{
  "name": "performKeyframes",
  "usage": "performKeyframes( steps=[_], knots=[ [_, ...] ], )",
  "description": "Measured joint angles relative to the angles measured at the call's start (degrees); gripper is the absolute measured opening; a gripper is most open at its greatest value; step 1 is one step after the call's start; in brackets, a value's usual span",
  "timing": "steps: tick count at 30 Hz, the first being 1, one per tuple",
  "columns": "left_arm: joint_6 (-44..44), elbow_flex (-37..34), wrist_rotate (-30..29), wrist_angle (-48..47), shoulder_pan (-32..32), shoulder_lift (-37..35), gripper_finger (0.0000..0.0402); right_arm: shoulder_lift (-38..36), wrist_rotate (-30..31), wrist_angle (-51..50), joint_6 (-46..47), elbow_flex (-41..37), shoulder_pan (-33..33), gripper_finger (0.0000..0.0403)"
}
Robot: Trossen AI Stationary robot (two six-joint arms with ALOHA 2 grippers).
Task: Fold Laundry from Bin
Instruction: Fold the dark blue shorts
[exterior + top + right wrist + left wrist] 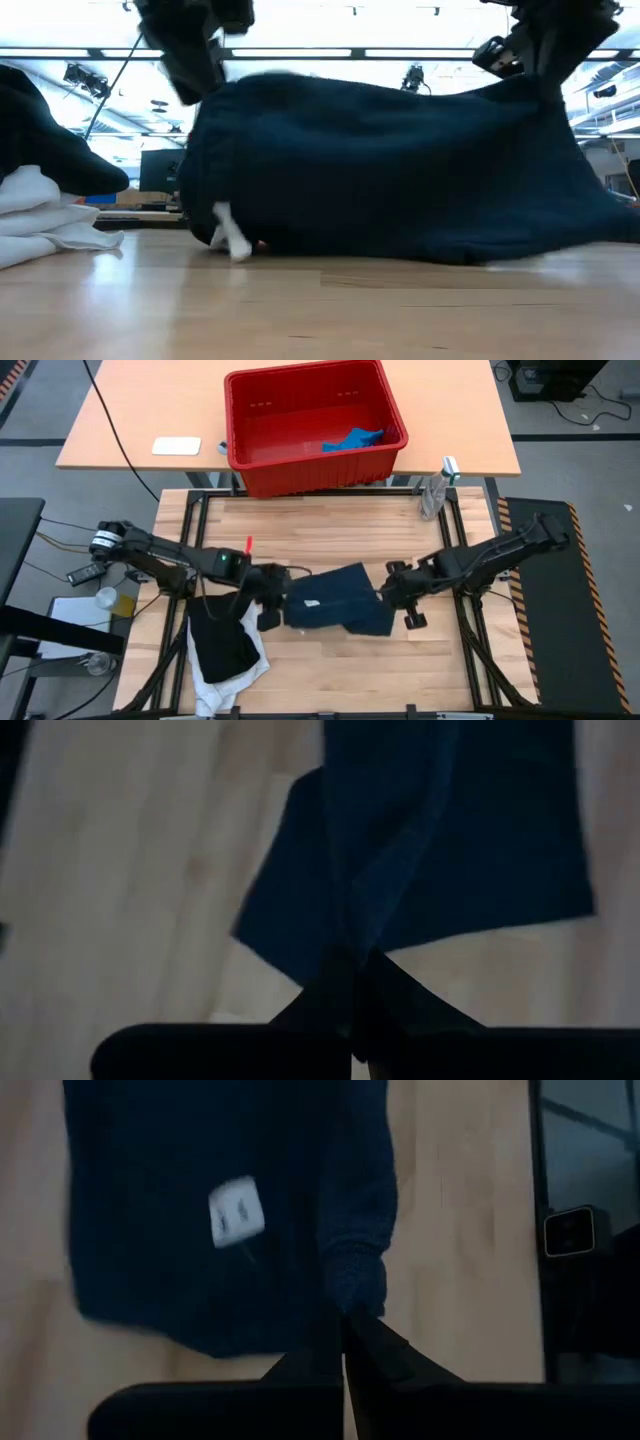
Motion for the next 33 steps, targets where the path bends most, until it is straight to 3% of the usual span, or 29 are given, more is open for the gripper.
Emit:
performKeyframes(
  steps=[4, 9, 15, 22, 33],
  knots=[
    [-5.9, -2.8, 1.5, 2.1, -1.9, 0.0, 0.0, 1.7, -2.8, 1.5, 2.4, -0.1, 1.0, 0.0011],
    [-7.8, -3.8, 0.0, 0.1, -1.9, 0.0, 0.0, 2.1, 2.0, 3.0, 2.4, -0.1, -1.2, 0.0011],
    [-7.9, -3.8, -3.8, 0.7, 1.1, -0.6, 0.0, 3.0, 7.6, 6.6, 0.5, -0.1, -7.0, 0.0011],
    [-7.5, -3.8, -8.1, 0.6, 6.0, -0.6, 0.0, 7.9, 8.0, 8.6, -2.4, -0.1, -13.0, 0.0011],
    [-10.9, -3.8, -6.6, -2.4, 12.1, -0.6, 0.0009, 16.2, 8.0, 10.4, -0.2, -0.1, -19.1, 0.0011]
  ],
)
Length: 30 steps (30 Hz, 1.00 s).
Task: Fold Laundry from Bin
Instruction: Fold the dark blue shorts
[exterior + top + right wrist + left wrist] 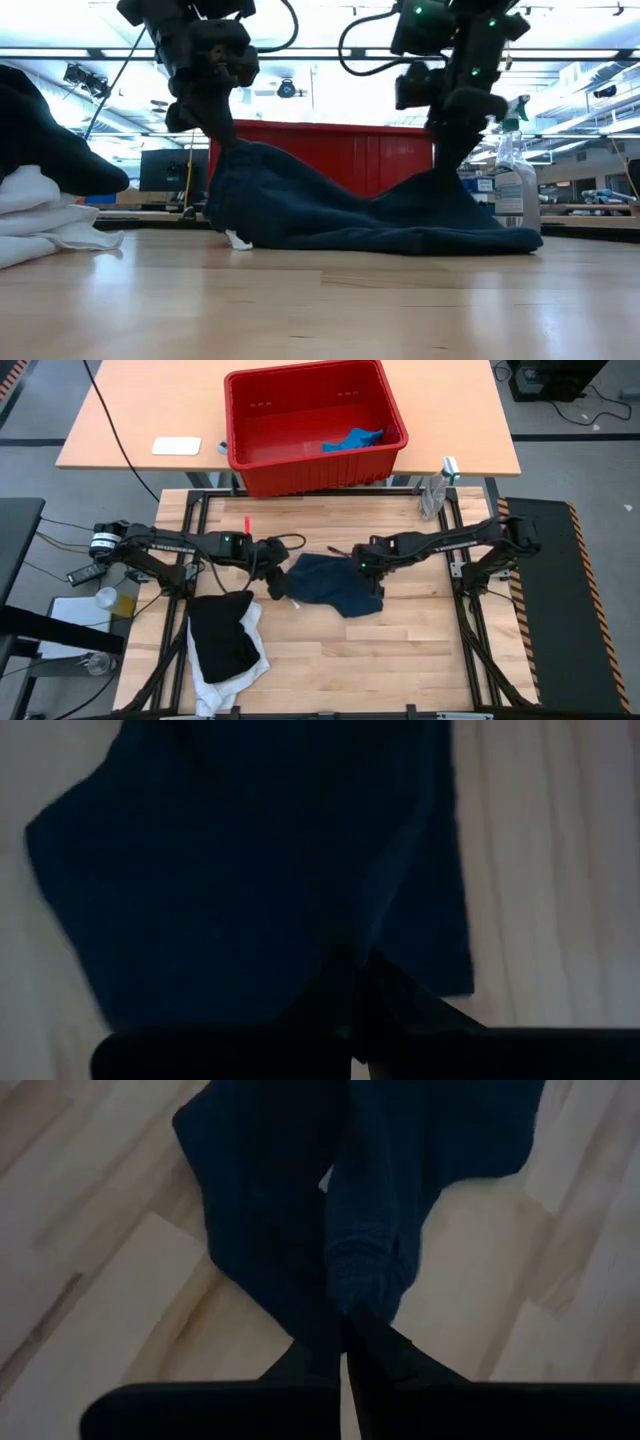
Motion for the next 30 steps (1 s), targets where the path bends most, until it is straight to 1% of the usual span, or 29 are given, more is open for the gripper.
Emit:
performKeyframes(
  steps=[3, 5, 9, 14, 19, 24, 27, 30],
  knots=[
    [1.8, 0.0, 0.0, 0.1, 1.0, 0.0, 0.001, 0.3, -0.4, 2.5, -1.0, -0.2, -2.5, 0.0011],
    [2.4, 0.0, -0.3, 0.5, 1.9, 0.0, 0.001, 0.2, -1.6, 6.0, -1.1, -1.3, -4.4, 0.0011],
    [2.7, 0.0, -0.4, 1.0, 3.4, 0.0, 0.001, 0.0, -5.6, 9.9, -0.9, -5.1, -8.2, 0.0011],
    [4.4, 0.0, -0.3, 2.1, 4.0, 0.0, 0.0011, 0.0, -6.3, 14.6, -2.2, -9.5, -11.3, 0.0011],
    [7.5, 0.0, 1.5, 2.1, 3.9, 0.0, 0.0011, 0.0, -9.1, 21.4, -1.2, -12.8, -14.7, 0.0011],
    [7.3, 0.0, 1.5, 2.0, 4.3, 0.0, 0.0011, 0.3, -8.8, 27.9, -1.5, -16.5, -17.4, 0.0012],
    [7.3, 0.0, 1.5, 2.0, 4.3, 0.0, 0.0011, 0.4, -7.3, 28.2, -2.3, -17.4, -18.7, 0.0018],
    [7.2, 0.0, 1.5, 1.8, 4.3, 0.0, 0.0011, 0.4, -5.4, 29.5, -2.3, -17.9, -19.6, 0.0034]
  ],
)
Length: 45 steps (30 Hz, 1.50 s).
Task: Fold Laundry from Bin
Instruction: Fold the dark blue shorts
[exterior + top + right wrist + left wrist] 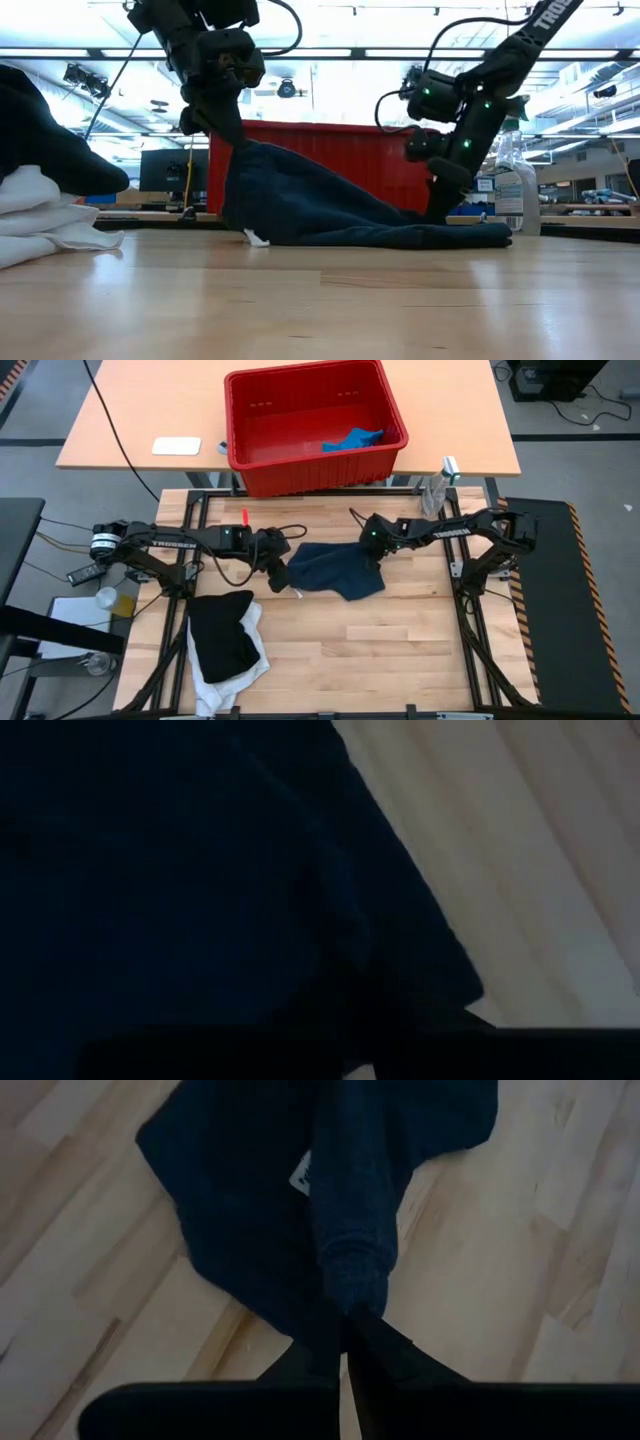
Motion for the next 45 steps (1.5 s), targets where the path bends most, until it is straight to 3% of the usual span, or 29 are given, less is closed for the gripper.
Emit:
performKeyframes(
  steps=[3, 10, 14, 19, 23, 29, 36, 45],
  knots=[
    [0.0, 0.0, 0.0, -0.1, 0.0, 0.0, 0.0011, 0.0, -1.3, 0.3, 0.7, 0.0, -1.7, 0.007],
    [-0.3, 0.0, 0.0, 0.0, 0.0, 0.0, 0.0011, -0.2, -2.2, -4.3, 3.9, 1.7, -7.3, 0.0196],
    [-0.3, 0.0, -0.1, 0.7, 0.0, 0.0, 0.0011, -2.1, -8.1, -9.1, 3.3, 5.9, -9.5, 0.0236],
    [0.9, 0.1, -5.2, 1.7, 0.0, 1.3, 0.0011, -4.4, -14.9, -8.8, 2.4, 7.0, -5.8, 0.0239],
    [9.9, 0.1, -9.2, 3.5, 2.0, 3.1, 0.0011, -4.4, -19.6, -3.8, 4.2, 5.3, -1.0, 0.0233],
    [12.6, 0.1, -9.3, 8.3, 5.8, 4.3, 0.0011, -4.4, -8.5, -2.7, 4.4, 1.9, 6.8, 0.0222],
    [12.5, 0.1, -9.3, 11.4, 7.2, 4.3, 0.0011, -3.8, -5.2, 2.4, 4.5, -4.0, 10.9, 0.0202],
    [15.8, 0.1, -8.8, 13.1, 7.5, 4.3, 0.0011, -2.4, -6.0, 7.0, 5.0, -9.5, 11.9, 0.019]
  ],
)
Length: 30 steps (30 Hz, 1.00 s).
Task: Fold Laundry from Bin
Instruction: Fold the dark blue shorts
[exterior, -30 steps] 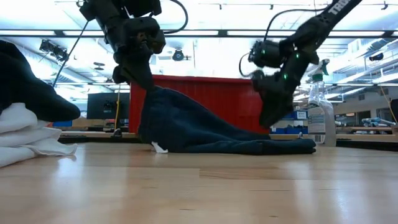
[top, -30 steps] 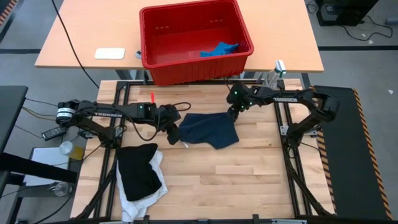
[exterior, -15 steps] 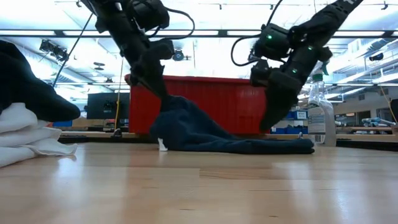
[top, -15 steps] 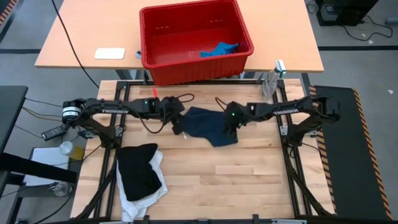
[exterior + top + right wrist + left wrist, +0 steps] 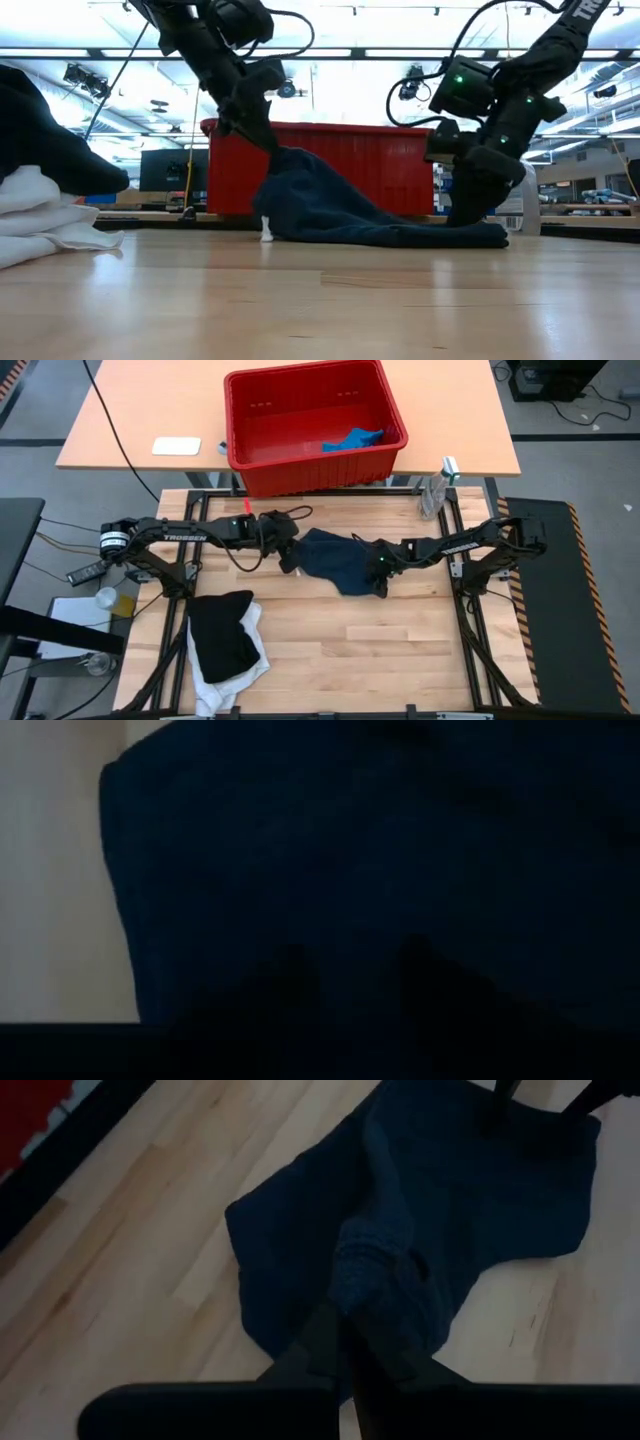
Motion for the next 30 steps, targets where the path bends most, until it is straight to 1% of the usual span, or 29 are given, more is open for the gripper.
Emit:
performKeyframes(
  steps=[5, 10, 13, 16, 19, 22, 23, 25, 27, 28, 29, 30],
  knots=[
    [7.3, 0.0, 0.0, 3.0, 0.4, 0.1, 0.0011, 0.0, -1.7, -0.4, 2.0, -0.1, 2.3, 0.0187],
    [19.8, 0.0, 0.0, 9.9, 1.6, 2.4, 0.0011, 0.1, -3.4, -0.3, 3.4, -0.1, 5.9, 0.0186],
    [25.3, 0.0, 0.0, 13.9, 1.6, 4.2, 0.0011, 0.2, -4.2, 0.1, 5.5, -0.1, 7.6, 0.0186],
    [27.9, -0.1, 0.0, 15.7, 0.8, 4.8, 0.0023, 0.3, -4.2, -0.2, 7.5, 0.4, 8.5, 0.0186],
    [27.7, -0.1, 0.5, 16.4, 0.0, 4.8, 0.0062, 0.4, -3.9, -0.9, 7.6, 1.5, 8.9, 0.0186],
    [27.0, -0.1, 0.4, 16.3, -0.2, 4.8, 0.0123, 0.5, -3.0, -0.8, 7.2, 2.4, 9.0, 0.0186],
    [26.5, -0.1, -1.1, 16.3, -0.1, 4.8, 0.0146, 0.5, -2.8, -0.7, 6.9, 2.4, 9.0, 0.0186],
    [24.9, -0.1, -6.5, 15.8, -0.1, 4.5, 0.0187, 0.5, -2.7, -0.9, 6.8, 2.4, 9.0, 0.0186],
    [22.8, 0.1, -11.1, 14.4, 0.0, 3.6, 0.0217, 0.5, -2.7, -1.3, 6.7, 2.4, 9.0, 0.0186],
    [20.9, 0.8, -11.2, 12.7, 0.1, 2.9, 0.0227, 0.4, -2.7, -1.5, 6.5, 2.4, 9.0, 0.0186],
    [19.2, 1.6, -9.5, 10.9, 0.1, 2.0, 0.0233, 0.4, -2.9, -1.7, 6.1, 2.5, 9.1, 0.0186],
    [18.3, 2.3, -6.0, 9.1, 0.0, 1.3, 0.0236, 0.4, -3.4, -1.8, 6.0, 2.5, 9.2, 0.0186]
  ],
)
